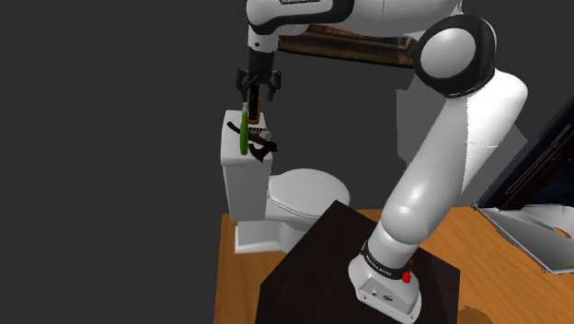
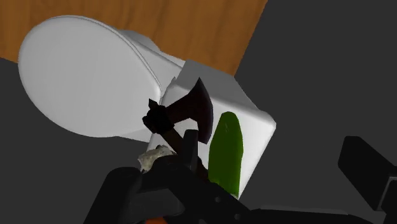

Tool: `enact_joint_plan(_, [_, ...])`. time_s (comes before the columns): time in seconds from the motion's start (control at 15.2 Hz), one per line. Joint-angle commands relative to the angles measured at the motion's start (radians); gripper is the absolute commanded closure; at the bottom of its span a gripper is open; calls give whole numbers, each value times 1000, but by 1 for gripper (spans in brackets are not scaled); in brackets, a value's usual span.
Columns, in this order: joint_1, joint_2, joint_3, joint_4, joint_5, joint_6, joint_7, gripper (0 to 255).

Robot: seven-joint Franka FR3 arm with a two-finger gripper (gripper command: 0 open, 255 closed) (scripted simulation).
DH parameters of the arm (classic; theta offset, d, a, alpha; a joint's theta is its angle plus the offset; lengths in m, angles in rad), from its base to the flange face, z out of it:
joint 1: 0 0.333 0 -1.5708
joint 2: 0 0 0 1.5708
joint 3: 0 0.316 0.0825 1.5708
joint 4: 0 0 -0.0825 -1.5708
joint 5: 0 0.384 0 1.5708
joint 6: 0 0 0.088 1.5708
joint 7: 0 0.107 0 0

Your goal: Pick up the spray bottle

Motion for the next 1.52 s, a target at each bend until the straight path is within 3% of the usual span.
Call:
enact_joint_plan(0.0, [-7,92,-7,105,-3,-22,46,0])
enact_joint_plan(0.59, [-34,488,-51,609,7,-163,211,0])
enact_joint_plan(1.19, [-34,471,-51,481,7,-52,210,0])
enact_joint_plan(1.25, [-34,471,-51,481,7,-52,210,255])
enact_joint_plan(1.45, [-34,473,-51,484,7,-53,210,255])
